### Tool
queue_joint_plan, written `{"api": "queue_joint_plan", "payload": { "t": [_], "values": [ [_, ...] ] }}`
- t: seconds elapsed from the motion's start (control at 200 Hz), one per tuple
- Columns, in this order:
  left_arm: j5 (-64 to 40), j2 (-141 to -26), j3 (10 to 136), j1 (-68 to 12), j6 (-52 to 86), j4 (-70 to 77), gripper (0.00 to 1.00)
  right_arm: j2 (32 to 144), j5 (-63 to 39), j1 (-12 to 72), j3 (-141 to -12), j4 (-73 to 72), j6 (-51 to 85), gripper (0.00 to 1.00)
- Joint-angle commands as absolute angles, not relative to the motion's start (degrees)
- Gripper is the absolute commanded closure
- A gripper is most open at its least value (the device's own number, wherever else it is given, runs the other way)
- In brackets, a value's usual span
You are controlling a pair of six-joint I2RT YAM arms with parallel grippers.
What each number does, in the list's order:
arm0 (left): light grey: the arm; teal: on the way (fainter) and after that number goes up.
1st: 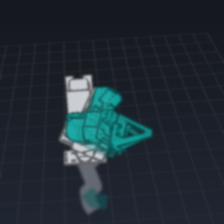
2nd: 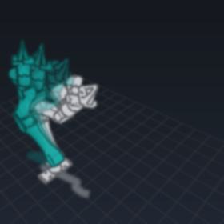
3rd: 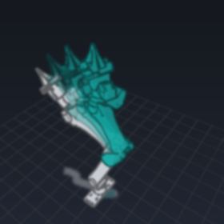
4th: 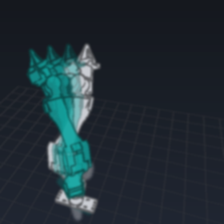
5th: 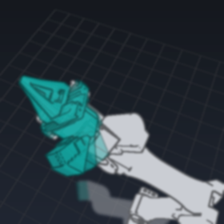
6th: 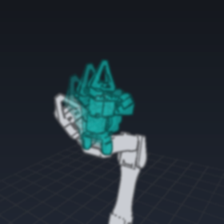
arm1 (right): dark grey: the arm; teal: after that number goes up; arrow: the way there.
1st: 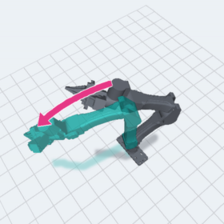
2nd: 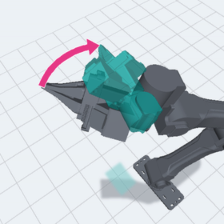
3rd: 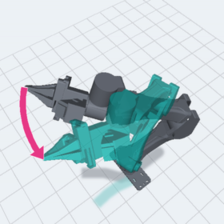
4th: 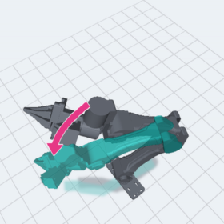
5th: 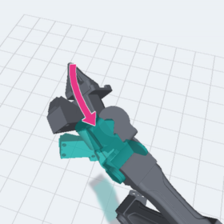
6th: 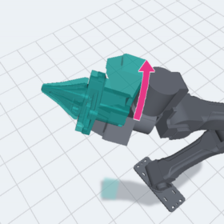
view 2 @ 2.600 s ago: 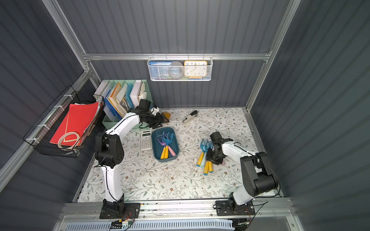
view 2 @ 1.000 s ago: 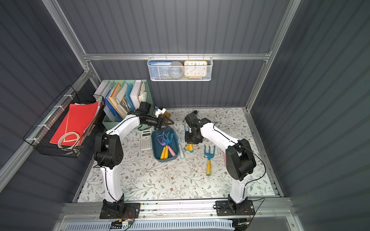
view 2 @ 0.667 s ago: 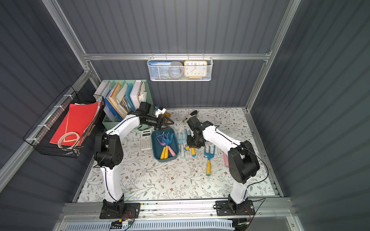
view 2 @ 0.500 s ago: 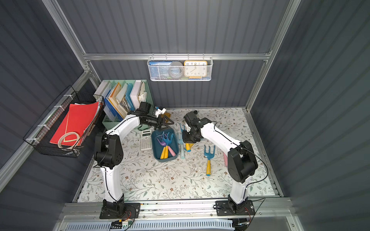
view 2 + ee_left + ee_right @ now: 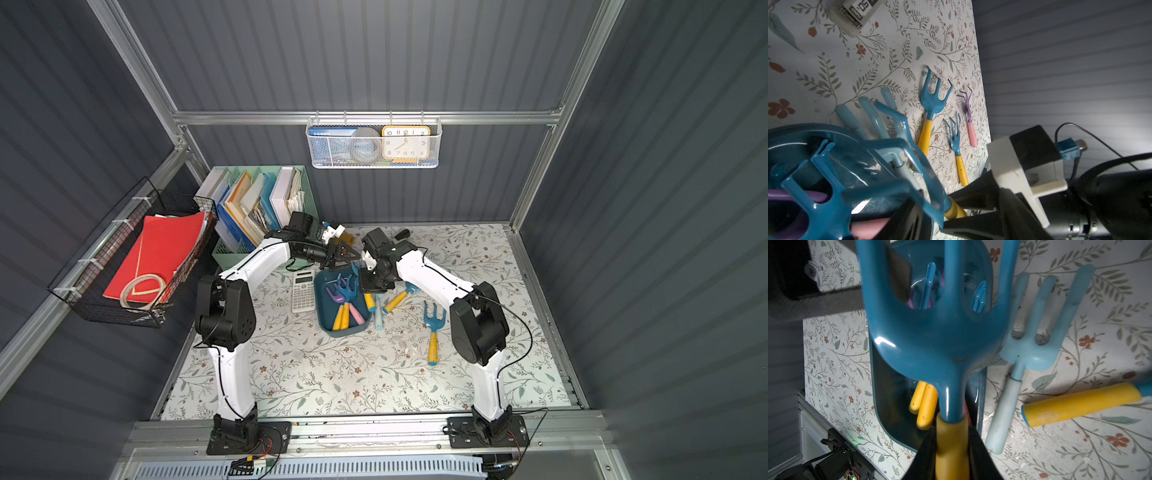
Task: Put the rake into the storage box
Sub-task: Pick up the rake at the center of the board, then place the rake in the storage box.
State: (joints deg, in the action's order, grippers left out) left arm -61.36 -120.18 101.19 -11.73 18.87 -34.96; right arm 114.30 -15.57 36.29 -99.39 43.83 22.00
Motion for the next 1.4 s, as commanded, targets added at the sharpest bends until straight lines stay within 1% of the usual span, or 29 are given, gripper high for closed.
{"api": "queue_joint_plan", "payload": {
  "t": [0.0,0.085,0.155,0.19,0.275,0.31,0.335,0.345,0.35,0.355,0.4,0.415,0.465,0.615,0.74,1.071,1.191,1.271,1.296,1.351,1.391],
  "values": [
    [-61.64,-118.69,100.76,-11.69,18.36,-35.84,0.56,113.53,-16.19,37.55,-101.88,43.91,19.83,0.93],
    [-60.73,-119.32,101.11,-11.6,18.64,-36.73,0.78,112.89,-15.61,37.56,-100.92,43.7,20.02,0.93],
    [-59.25,-119.65,101.63,-11.59,17.56,-38.78,0.9,112.45,-14.78,37.53,-100.03,43.29,20.03,0.93],
    [-58.4,-119.58,101.62,-11.52,16.88,-39.55,0.92,112.41,-14.77,37.55,-99.78,43.35,19.95,0.93],
    [-56.28,-119.03,100.81,-11.51,15.99,-40.63,0.93,112.24,-14.77,37.53,-99.42,43.35,19.87,0.91],
    [-55.56,-118.78,100.45,-11.51,15.38,-41.24,0.93,112.03,-14.77,37.53,-99.2,43.18,20.07,0.86],
    [-55.06,-118.61,100.2,-11.52,14.99,-41.64,0.93,111.96,-12.82,37.53,-99.06,43.11,20.27,0.77],
    [-54.88,-118.51,100.02,-11.51,14.89,-41.72,0.93,111.88,-12.48,37.53,-98.97,43.1,20.36,0.74],
    [-54.77,-118.49,99.98,-11.51,14.83,-41.78,0.93,111.88,-12.24,37.6,-98.92,43.07,20.47,0.7],
    [-54.68,-118.44,99.91,-11.56,14.8,-41.81,0.93,111.88,-12.24,37.6,-98.92,43.07,20.47,0.7],
    [-53.86,-118.23,99.19,-11.51,14.58,-42.04,0.93,111.7,-10.74,37.53,-98.56,43.02,20.97,0.56],
    [-53.61,-118.18,99.08,-11.51,14.51,-42.16,0.93,111.59,-10.07,37.55,-98.45,43.06,21.28,0.53],
    [-52.54,-118.06,98.88,-11.45,13.94,-42.9,0.93,111.06,-7.77,37.54,-97.63,42.7,21.83,0.48],
    [-51.54,-118.37,98.43,-11.01,13.36,-43.19,0.94,109.44,-6.15,37.43,-94.52,40.31,22.61,0.48],
    [-50.67,-119.07,98.72,-10.81,13.1,-43.18,0.94,108.96,-4.98,37.28,-93.7,40.99,22.47,0.48],
    [-47.24,-120.65,96.2,-9.84,12.68,-42.89,0.94,108.19,-4.98,36.99,-91.49,40.82,22.84,0.49],
    [-45.84,-121.75,95.45,-9.83,12.07,-43.53,0.93,108.13,-5.01,36.9,-91.08,40.8,23.0,0.49],
    [-45.44,-122.64,95.41,-9.84,11.87,-43.77,0.88,108.12,-5.07,36.79,-90.97,40.69,23.02,0.49],
    [-45.48,-122.97,95.57,-9.84,11.8,-43.92,0.83,108.16,-5.14,36.81,-90.99,40.84,23.03,0.49],
    [-45.64,-123.65,96.1,-9.84,11.62,-44.45,0.68,108.08,-5.44,36.75,-90.88,40.82,23.03,0.49],
    [-45.79,-123.97,96.43,-9.84,11.45,-44.77,0.6,108.05,-5.5,36.75,-90.81,40.88,22.94,0.49]
  ]
}}
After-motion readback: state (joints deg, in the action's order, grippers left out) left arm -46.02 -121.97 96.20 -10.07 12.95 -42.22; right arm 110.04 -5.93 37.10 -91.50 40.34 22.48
